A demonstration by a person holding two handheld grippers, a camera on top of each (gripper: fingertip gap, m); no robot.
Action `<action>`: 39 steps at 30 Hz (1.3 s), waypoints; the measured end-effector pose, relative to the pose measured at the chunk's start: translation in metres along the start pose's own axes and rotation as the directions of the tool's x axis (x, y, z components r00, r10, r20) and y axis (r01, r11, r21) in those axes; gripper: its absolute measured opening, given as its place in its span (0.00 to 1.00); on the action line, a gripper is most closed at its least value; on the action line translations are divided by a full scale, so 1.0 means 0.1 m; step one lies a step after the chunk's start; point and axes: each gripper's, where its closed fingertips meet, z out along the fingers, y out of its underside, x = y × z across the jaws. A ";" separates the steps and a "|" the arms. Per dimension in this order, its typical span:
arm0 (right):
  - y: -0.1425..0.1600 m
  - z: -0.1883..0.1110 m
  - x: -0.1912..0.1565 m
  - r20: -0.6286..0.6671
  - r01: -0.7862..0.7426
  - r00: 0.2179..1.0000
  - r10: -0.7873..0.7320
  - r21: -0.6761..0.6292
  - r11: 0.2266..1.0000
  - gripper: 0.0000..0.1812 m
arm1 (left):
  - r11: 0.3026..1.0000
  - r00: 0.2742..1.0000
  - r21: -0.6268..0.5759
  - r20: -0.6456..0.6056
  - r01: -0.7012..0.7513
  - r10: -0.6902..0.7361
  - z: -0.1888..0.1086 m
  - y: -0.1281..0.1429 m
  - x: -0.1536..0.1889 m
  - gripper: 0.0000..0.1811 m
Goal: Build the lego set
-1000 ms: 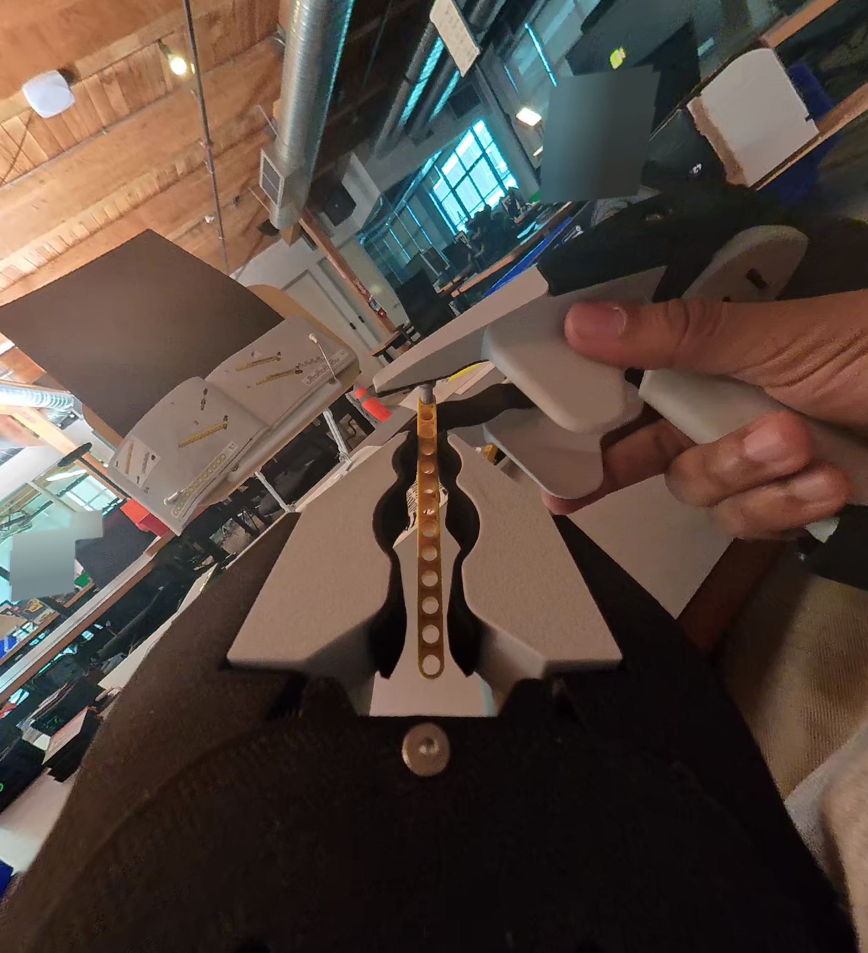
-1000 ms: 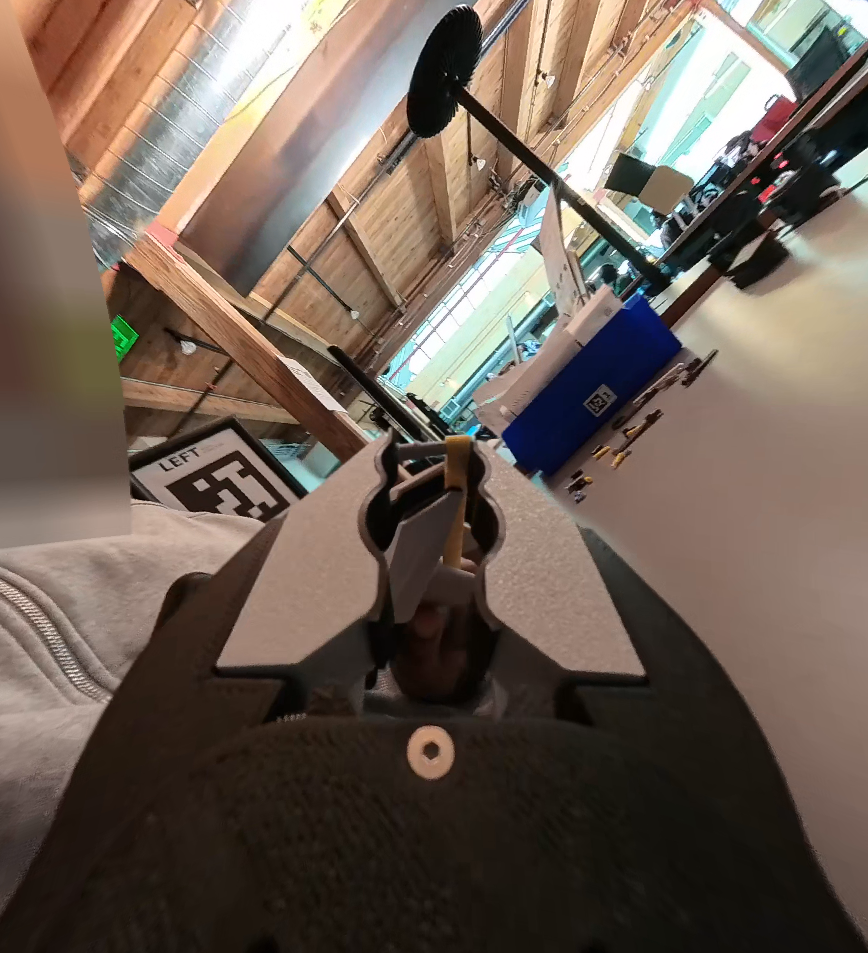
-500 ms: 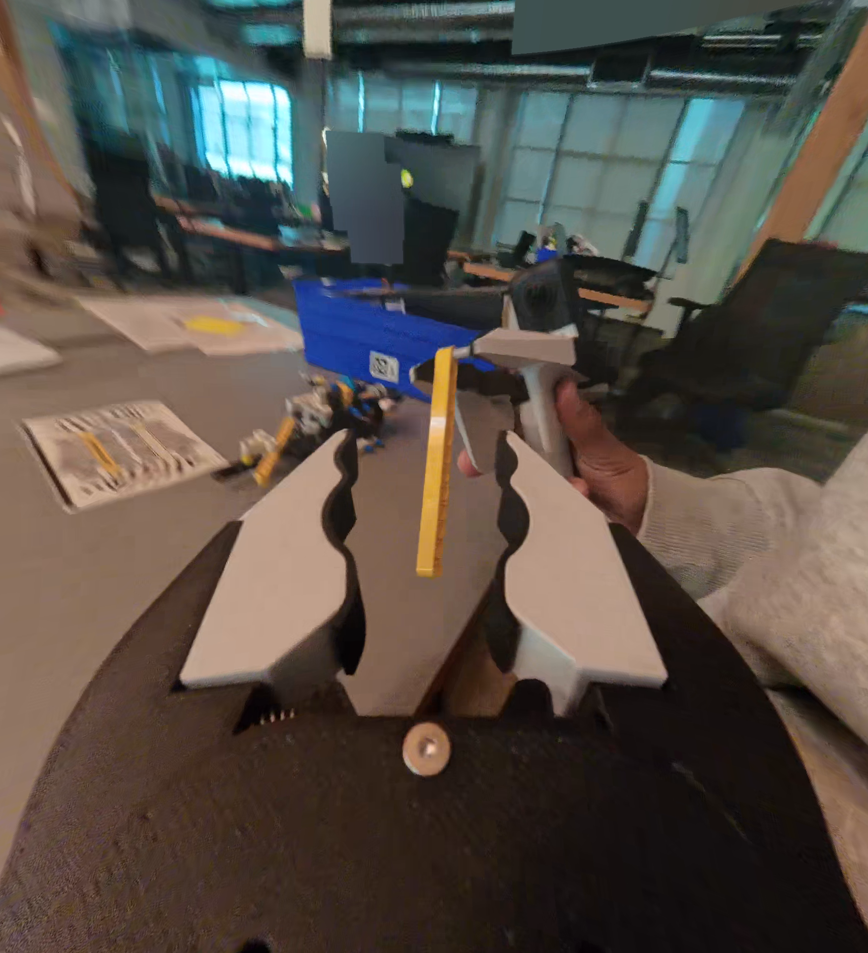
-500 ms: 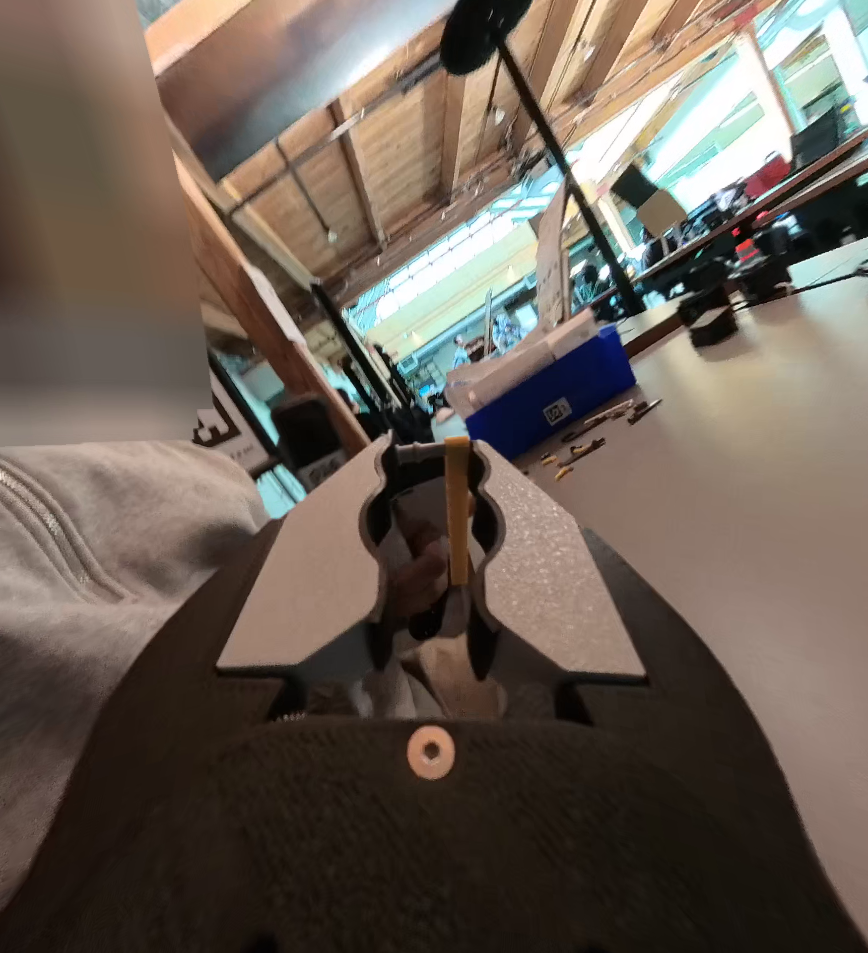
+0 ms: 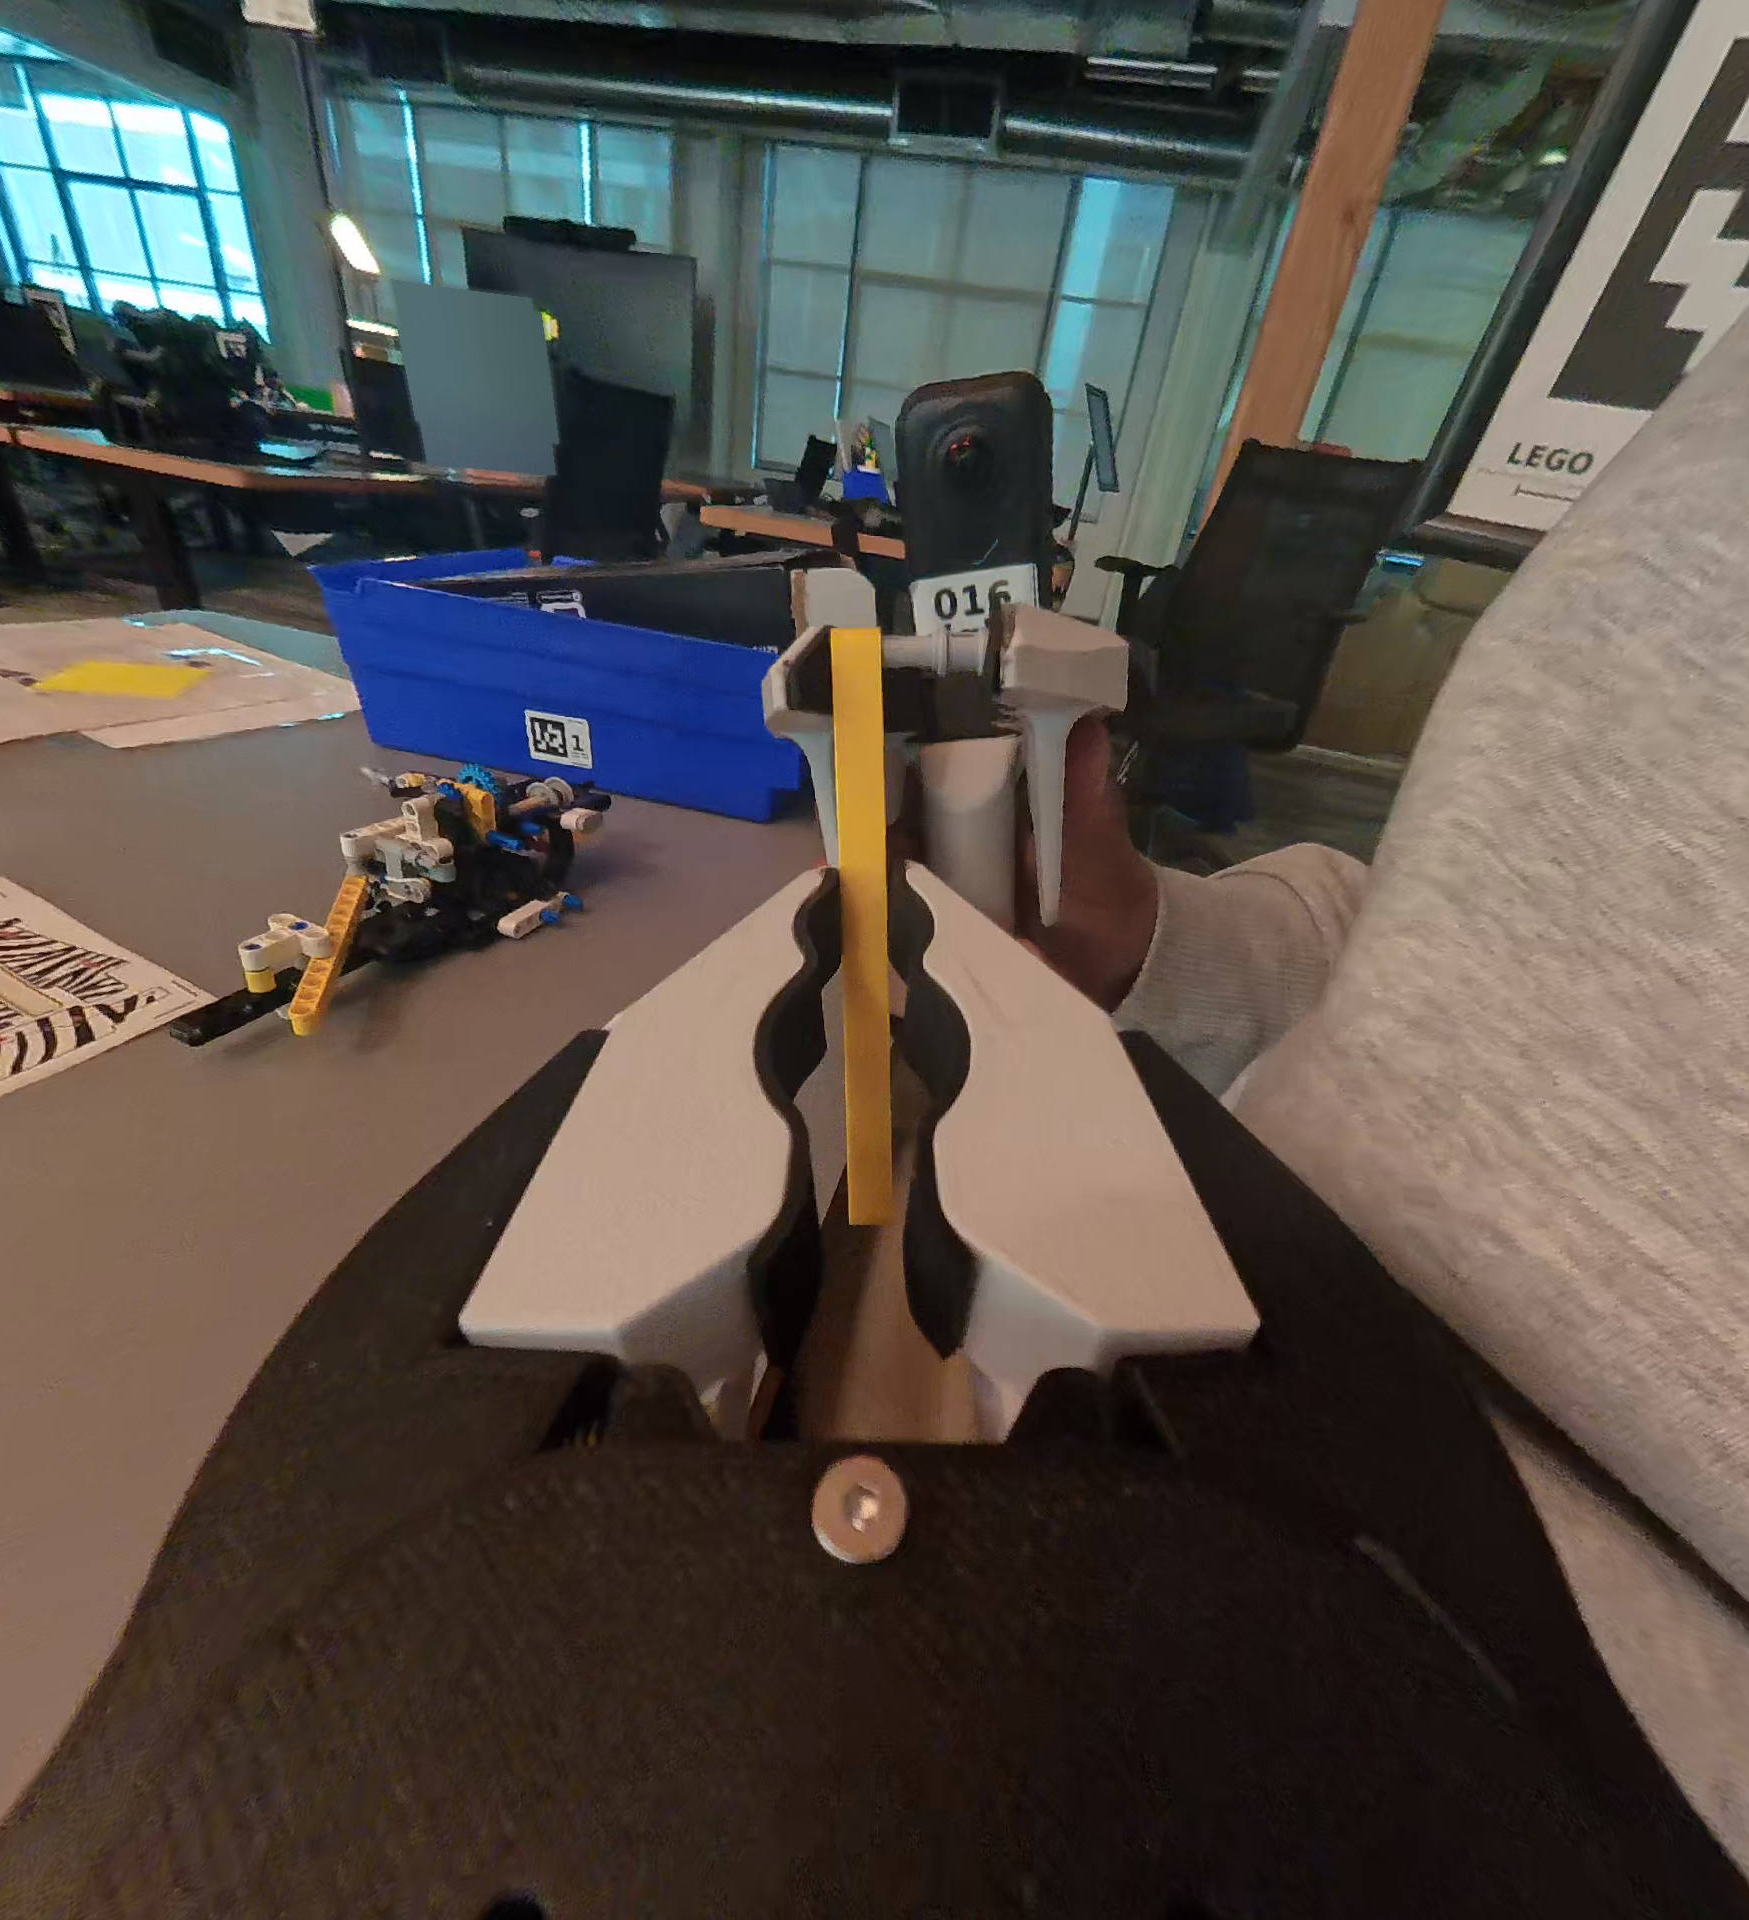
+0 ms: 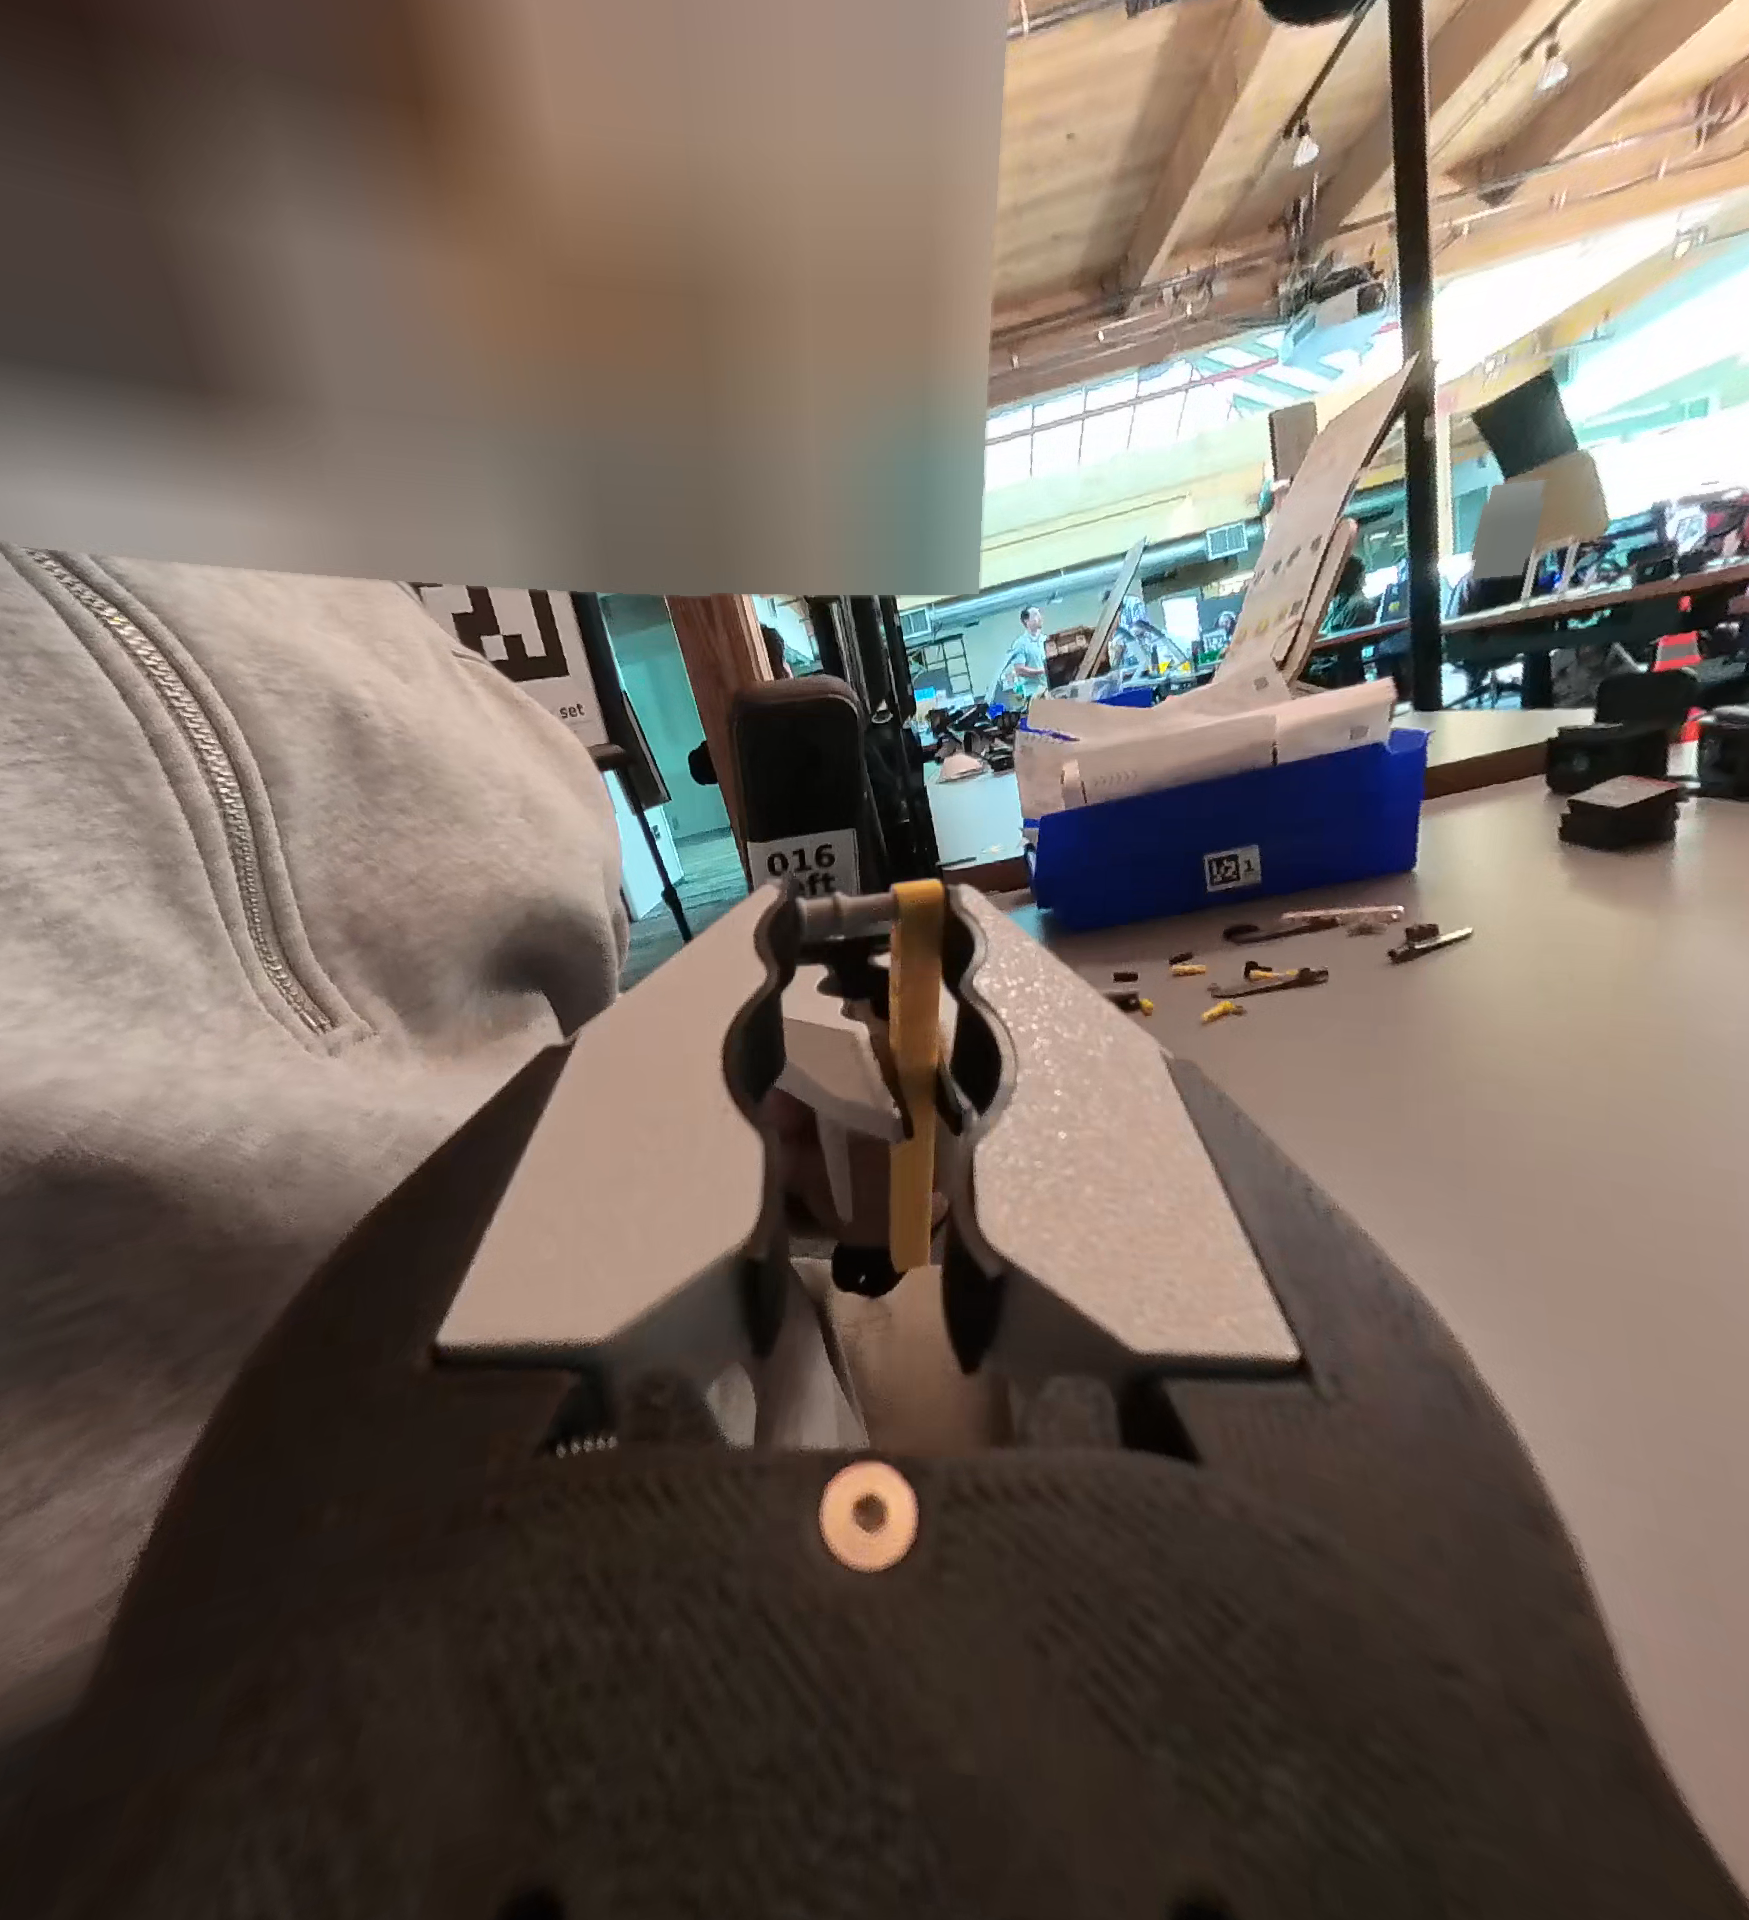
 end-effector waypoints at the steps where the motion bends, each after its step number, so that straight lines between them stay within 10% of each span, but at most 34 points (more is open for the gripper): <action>1: -0.01 0.00 -0.01 0.003 -0.002 1.000 0.002 0.001 1.000 0.14 | 1.000 1.000 0.005 -0.005 0.010 -0.010 0.00 0.00 0.00 0.04; 39: 0.12 0.05 0.16 -0.045 -0.120 0.992 0.119 -0.023 0.993 0.13 | 0.978 0.976 0.039 -0.075 0.207 -0.204 0.04 0.06 -0.06 0.04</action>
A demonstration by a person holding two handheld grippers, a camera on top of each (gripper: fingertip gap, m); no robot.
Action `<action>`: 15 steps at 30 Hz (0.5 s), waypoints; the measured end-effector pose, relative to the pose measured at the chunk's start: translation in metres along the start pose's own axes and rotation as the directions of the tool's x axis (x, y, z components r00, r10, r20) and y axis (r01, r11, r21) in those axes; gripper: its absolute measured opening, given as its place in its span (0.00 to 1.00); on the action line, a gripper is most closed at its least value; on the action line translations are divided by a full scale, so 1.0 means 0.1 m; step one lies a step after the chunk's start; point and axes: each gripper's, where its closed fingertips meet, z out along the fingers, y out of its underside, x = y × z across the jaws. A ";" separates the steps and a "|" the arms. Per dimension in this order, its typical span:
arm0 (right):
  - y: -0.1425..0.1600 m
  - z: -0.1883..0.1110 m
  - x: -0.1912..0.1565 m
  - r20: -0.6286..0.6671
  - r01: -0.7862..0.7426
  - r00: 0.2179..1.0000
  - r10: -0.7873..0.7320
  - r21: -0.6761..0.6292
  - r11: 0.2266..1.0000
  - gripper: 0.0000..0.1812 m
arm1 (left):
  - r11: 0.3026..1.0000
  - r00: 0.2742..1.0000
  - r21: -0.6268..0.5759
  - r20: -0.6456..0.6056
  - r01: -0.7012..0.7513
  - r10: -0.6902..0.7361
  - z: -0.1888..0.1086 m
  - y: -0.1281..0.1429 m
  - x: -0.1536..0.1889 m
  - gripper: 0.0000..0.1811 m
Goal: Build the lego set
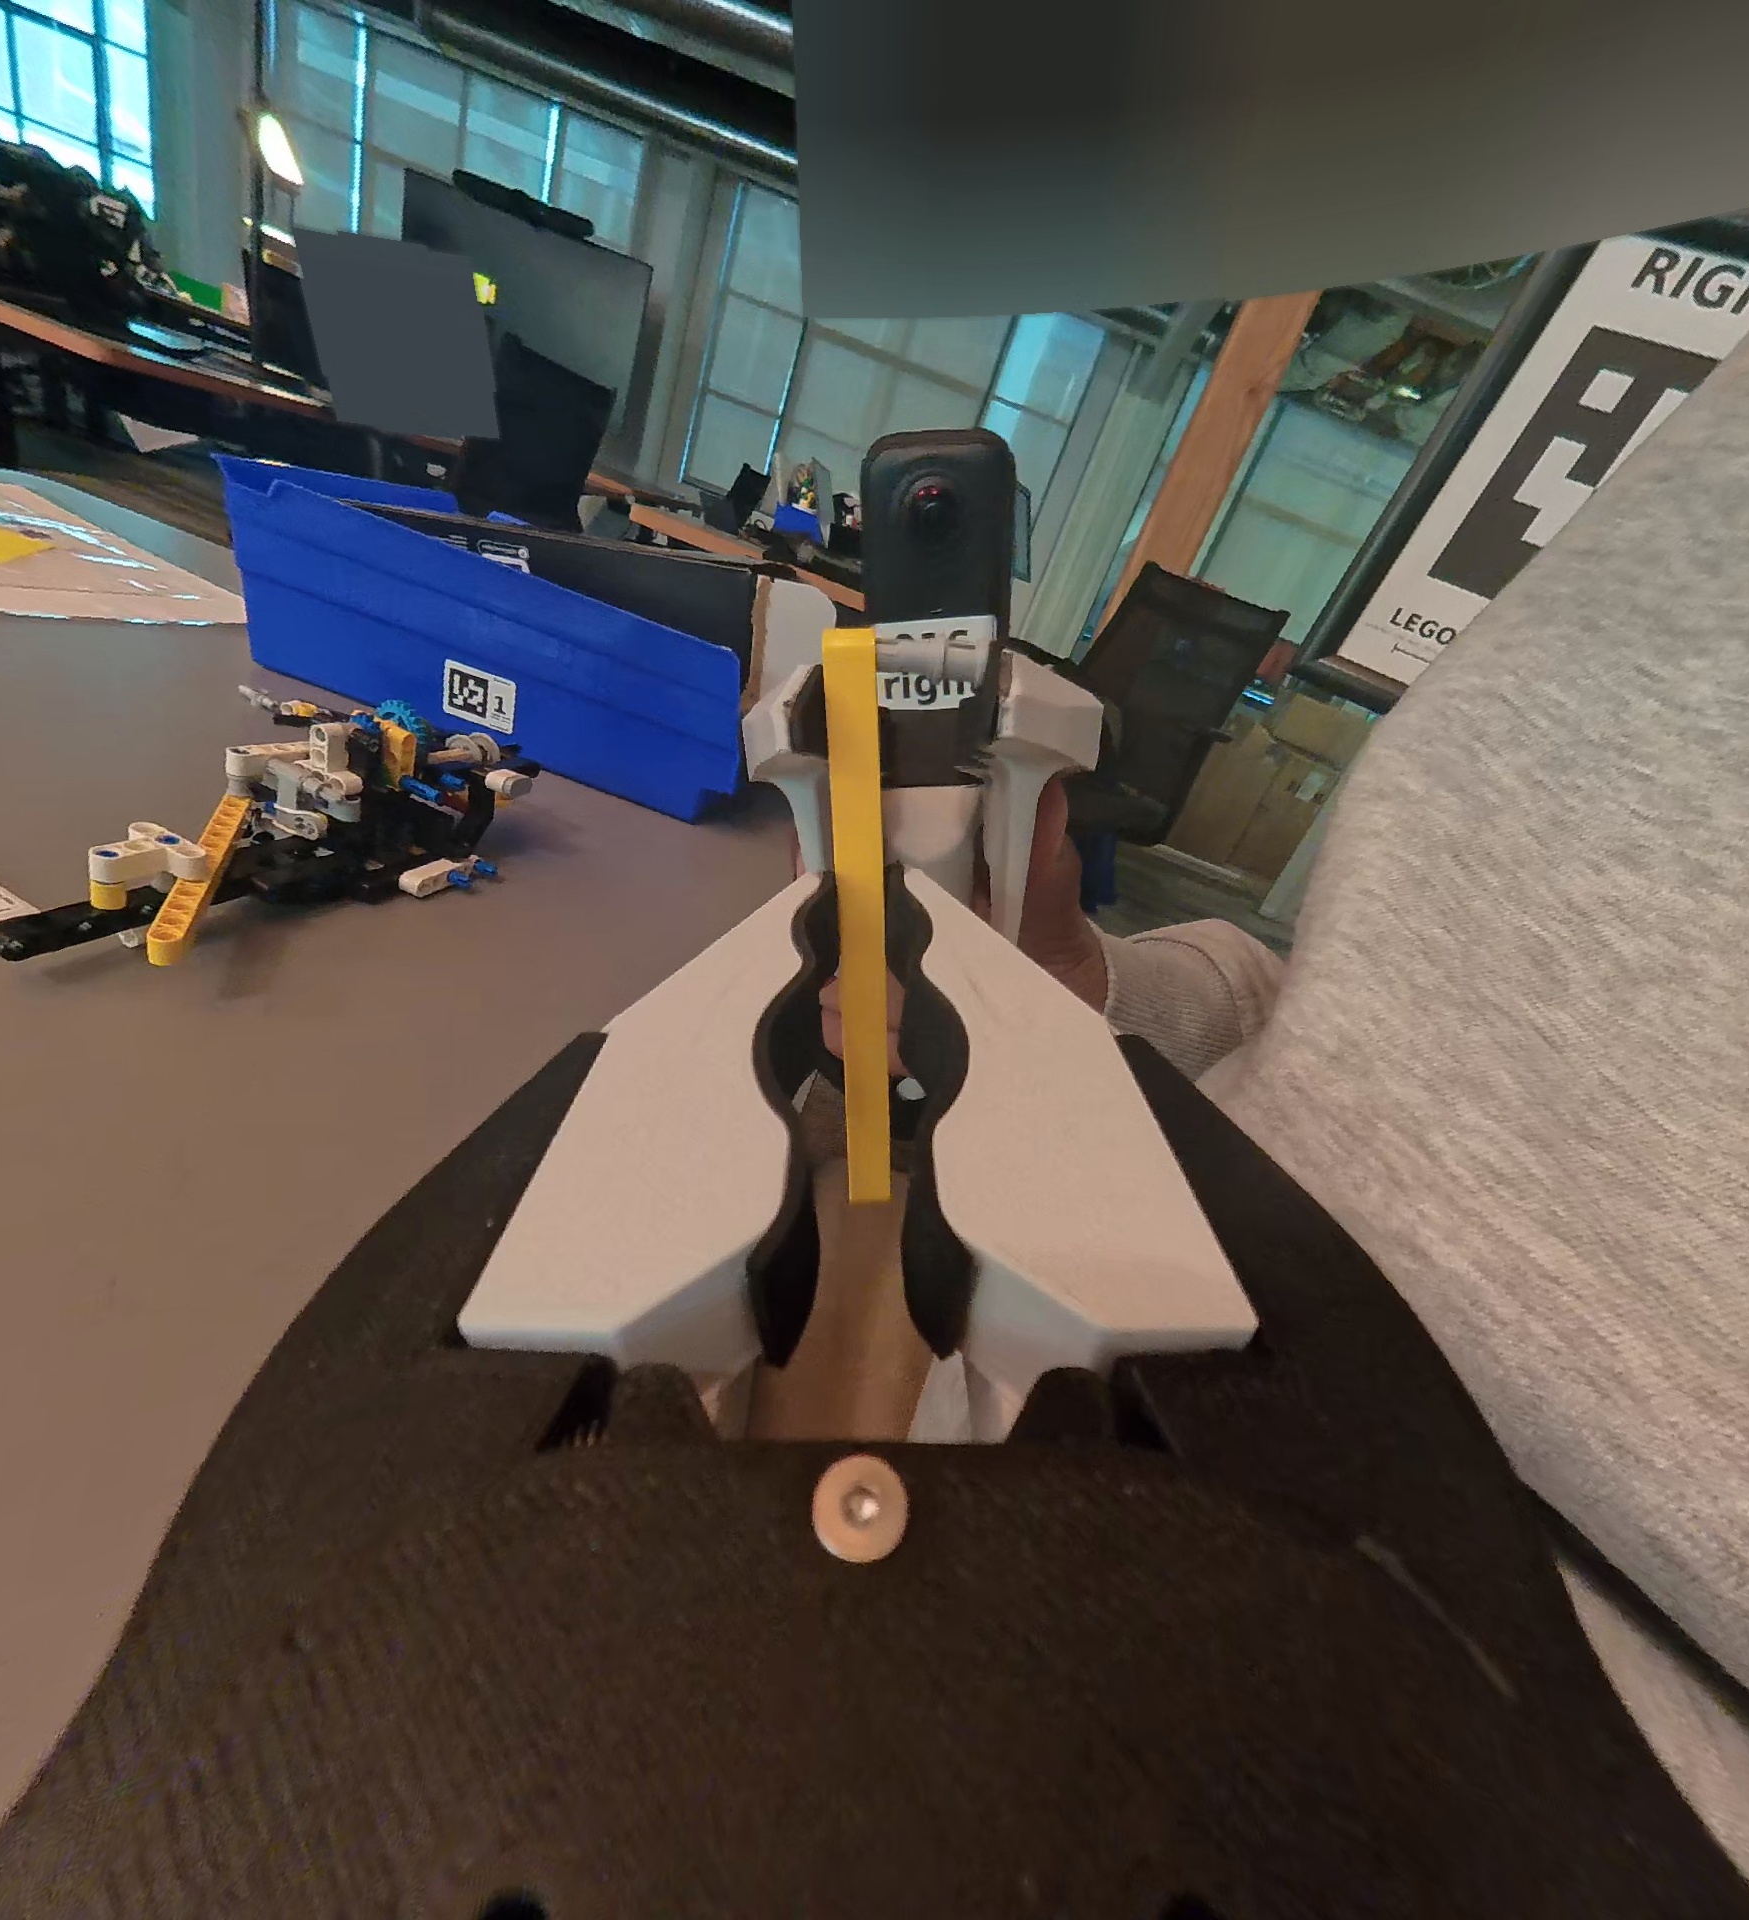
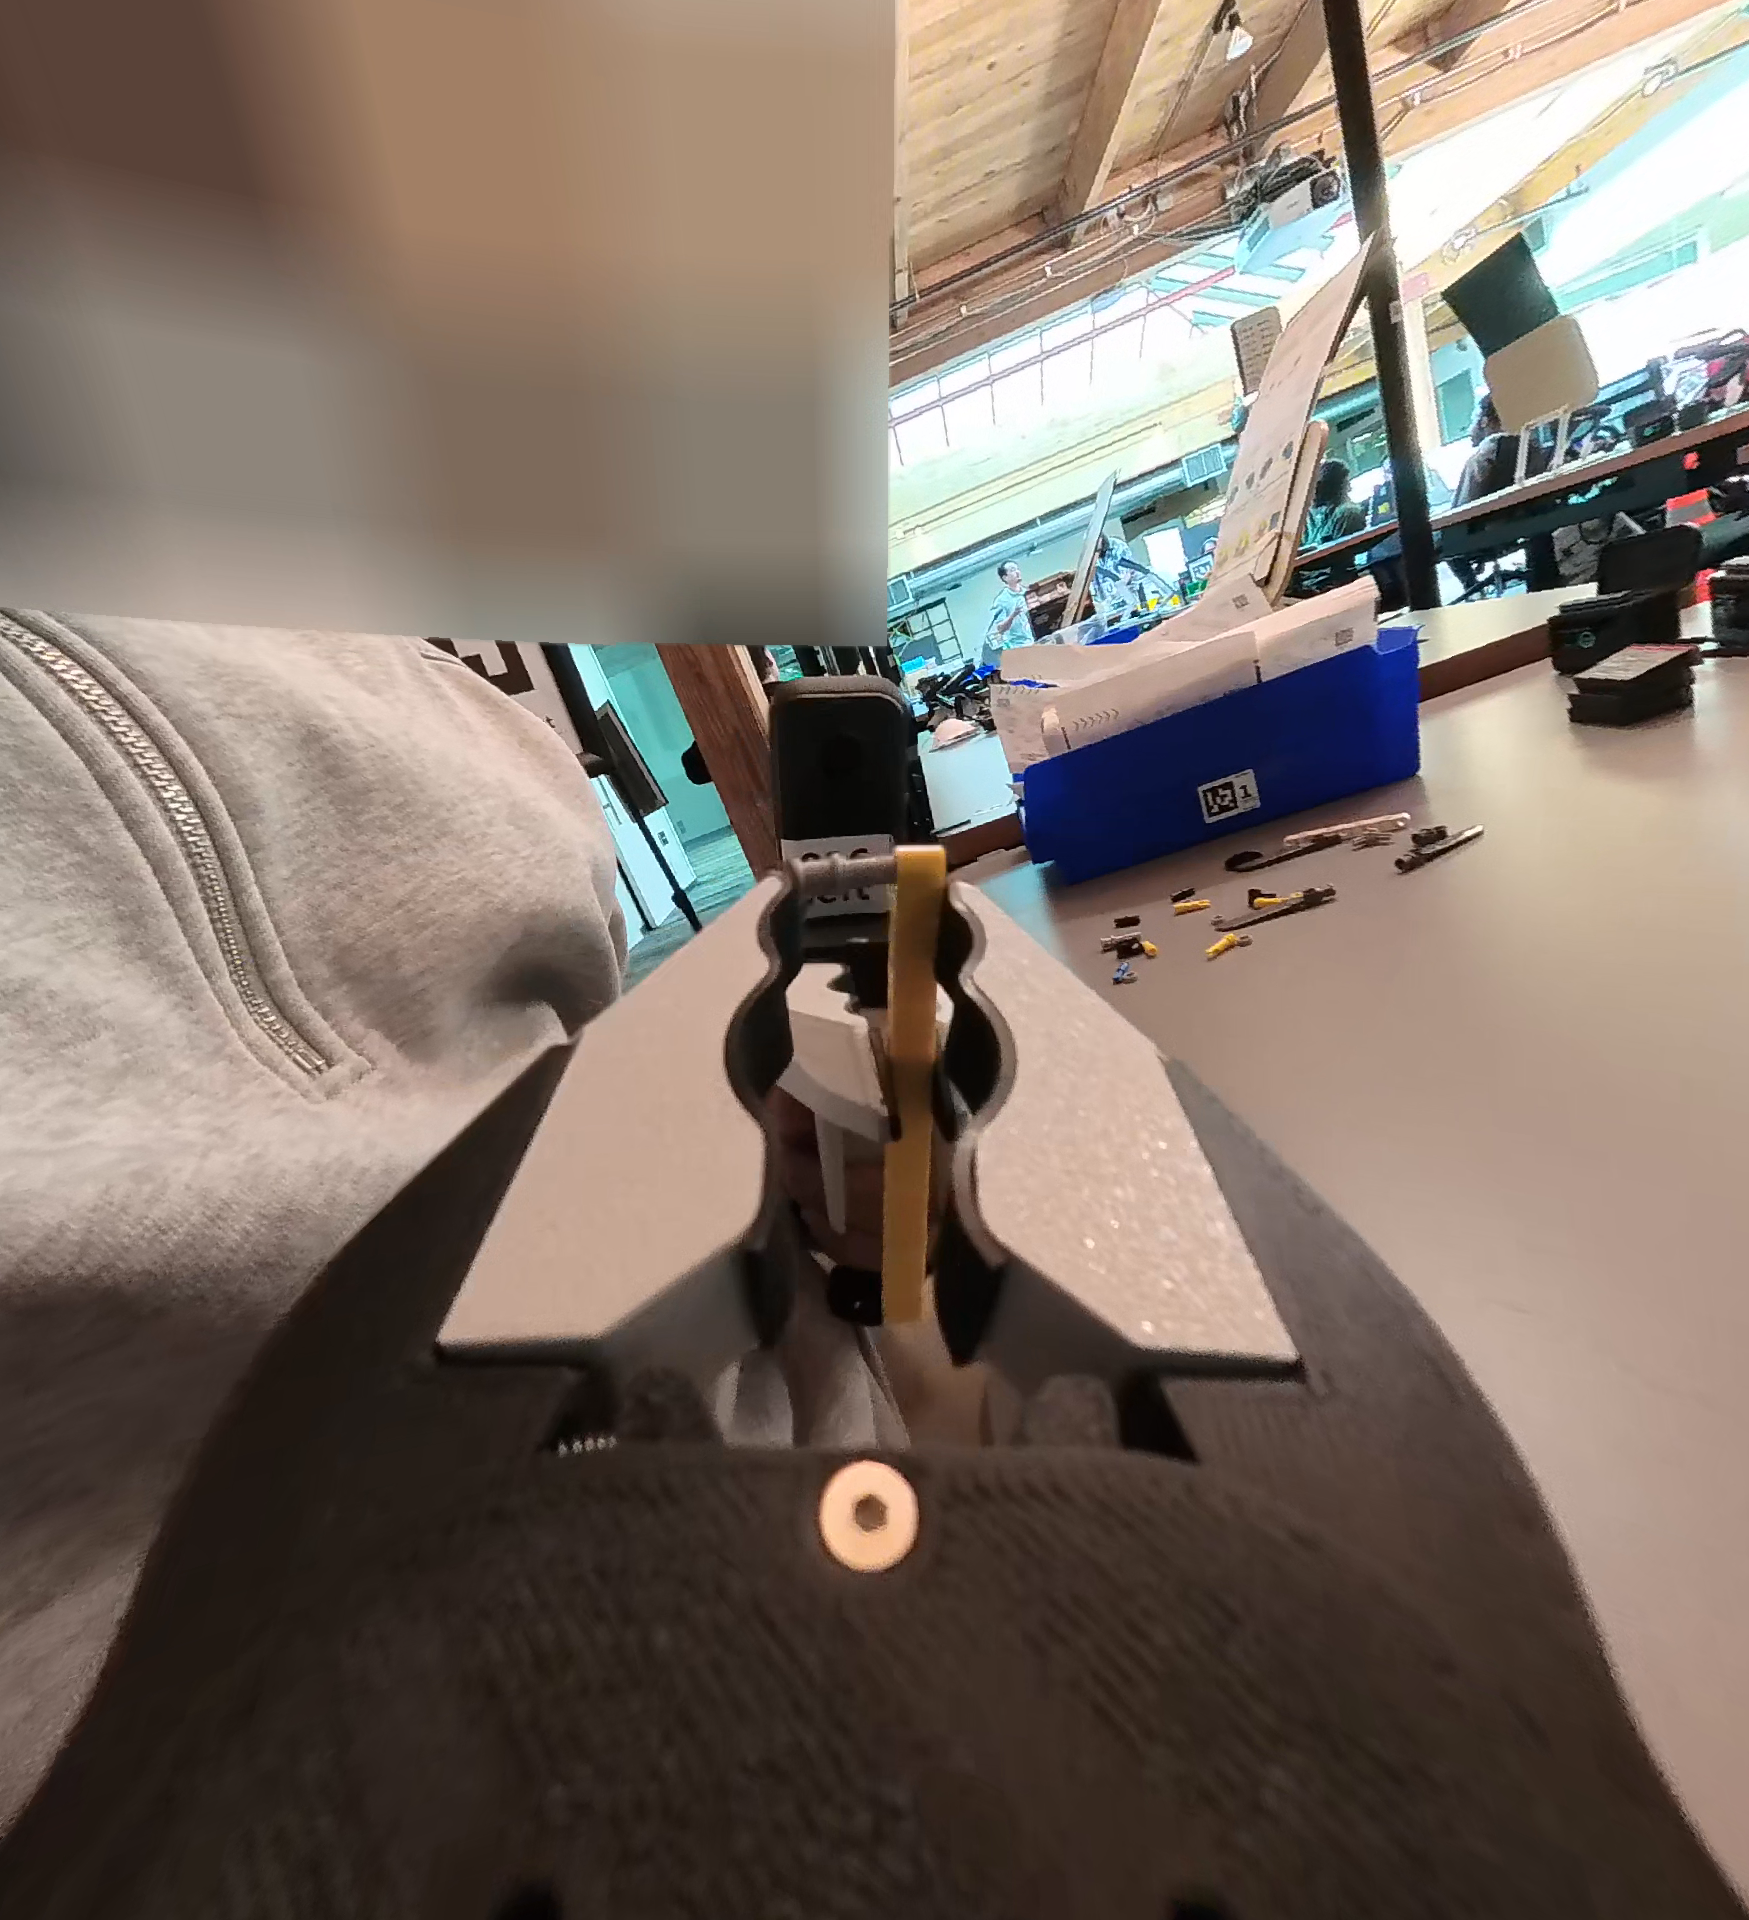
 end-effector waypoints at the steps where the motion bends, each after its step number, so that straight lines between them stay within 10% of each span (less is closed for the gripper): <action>1: 0.01 0.00 0.01 -0.008 0.007 1.000 -0.007 -0.003 1.000 0.13 | 1.000 1.000 -0.002 0.004 0.003 -0.003 0.00 0.01 -0.01 0.04; 15: 0.03 0.00 0.04 -0.068 0.095 0.993 -0.099 -0.057 0.994 0.12 | 0.997 0.996 -0.002 -0.043 0.077 -0.077 -0.03 -0.02 -0.01 0.03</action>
